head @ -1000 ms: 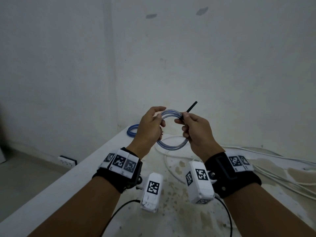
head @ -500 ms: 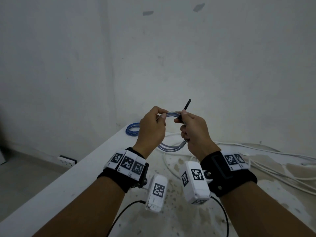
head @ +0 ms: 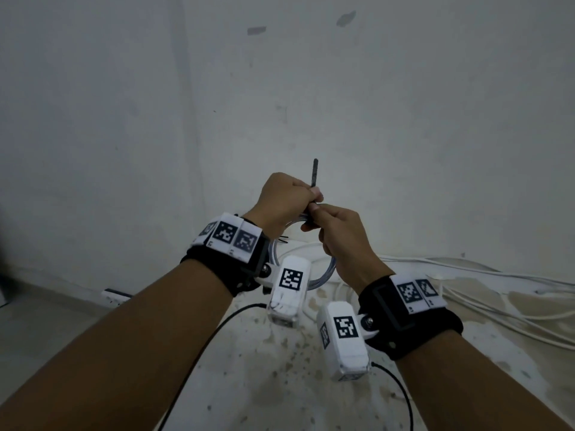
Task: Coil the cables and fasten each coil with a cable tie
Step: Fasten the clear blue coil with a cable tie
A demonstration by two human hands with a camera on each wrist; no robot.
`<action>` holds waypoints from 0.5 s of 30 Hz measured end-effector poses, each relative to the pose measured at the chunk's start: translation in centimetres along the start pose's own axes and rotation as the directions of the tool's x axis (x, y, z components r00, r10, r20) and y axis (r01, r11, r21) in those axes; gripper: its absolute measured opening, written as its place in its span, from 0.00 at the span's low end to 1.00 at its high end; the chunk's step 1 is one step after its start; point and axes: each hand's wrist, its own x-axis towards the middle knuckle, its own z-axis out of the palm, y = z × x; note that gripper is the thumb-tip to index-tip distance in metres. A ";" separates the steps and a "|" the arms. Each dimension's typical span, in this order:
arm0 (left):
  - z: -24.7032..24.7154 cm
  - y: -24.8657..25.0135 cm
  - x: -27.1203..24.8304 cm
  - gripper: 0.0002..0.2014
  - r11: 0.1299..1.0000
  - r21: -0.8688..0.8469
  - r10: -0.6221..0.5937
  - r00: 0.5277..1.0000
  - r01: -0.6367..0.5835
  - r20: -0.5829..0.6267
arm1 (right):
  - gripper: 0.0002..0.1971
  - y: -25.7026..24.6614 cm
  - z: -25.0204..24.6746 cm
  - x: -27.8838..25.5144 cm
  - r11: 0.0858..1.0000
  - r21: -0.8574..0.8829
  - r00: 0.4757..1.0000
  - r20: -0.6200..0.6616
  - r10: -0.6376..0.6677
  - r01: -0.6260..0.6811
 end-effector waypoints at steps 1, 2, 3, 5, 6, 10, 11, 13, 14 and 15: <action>0.2 0.0 0.0 0.07 1.000 0.012 -0.008 1.000 0.008 -0.016 | 0.12 -0.1 0.0 -0.1 1.000 0.001 1.000 -0.009 0.007 -0.007; 0.3 0.1 0.0 0.07 1.000 0.016 -0.025 0.999 0.025 -0.029 | 0.12 -0.1 0.0 -0.1 1.000 0.000 1.000 -0.013 0.015 -0.015; 0.5 0.0 0.0 0.06 0.999 0.005 -0.052 0.998 0.053 -0.040 | 0.12 0.0 0.0 -0.3 1.000 0.000 1.000 -0.016 0.022 -0.022; 0.7 -0.1 0.2 0.05 0.995 -0.011 -0.096 0.993 0.096 -0.062 | 0.11 0.3 -0.1 -0.4 0.999 0.005 0.999 -0.019 0.032 -0.032; 0.7 -0.1 0.2 0.05 0.995 0.000 -0.099 0.992 0.099 -0.074 | 0.11 0.3 0.0 -0.5 0.999 0.002 0.999 -0.016 0.035 -0.035; 0.9 -0.5 0.4 0.06 0.995 0.093 -0.036 0.995 0.044 -0.093 | 0.12 0.4 -0.4 0.0 0.998 -0.064 1.000 -0.009 0.027 -0.028; 0.9 -0.7 0.4 0.07 0.994 0.108 -0.015 0.997 0.023 -0.077 | 0.12 0.4 -0.5 0.1 0.997 -0.077 1.000 -0.009 0.024 -0.024; 0.5 -0.8 0.4 0.11 0.994 0.108 0.009 1.000 -0.008 -0.015 | 0.12 0.5 -0.7 0.3 0.997 -0.075 0.999 -0.035 0.013 -0.016; 0.3 -0.8 0.4 0.15 0.992 0.125 0.013 1.000 -0.015 0.015 | 0.12 0.6 -0.9 0.5 0.999 -0.050 0.997 -0.075 0.010 -0.014; 0.1 -0.9 0.5 0.19 0.989 0.147 -0.006 0.999 0.001 0.035 | 0.12 0.7 -1.1 1.0 1.000 -0.008 0.991 -0.129 0.016 -0.018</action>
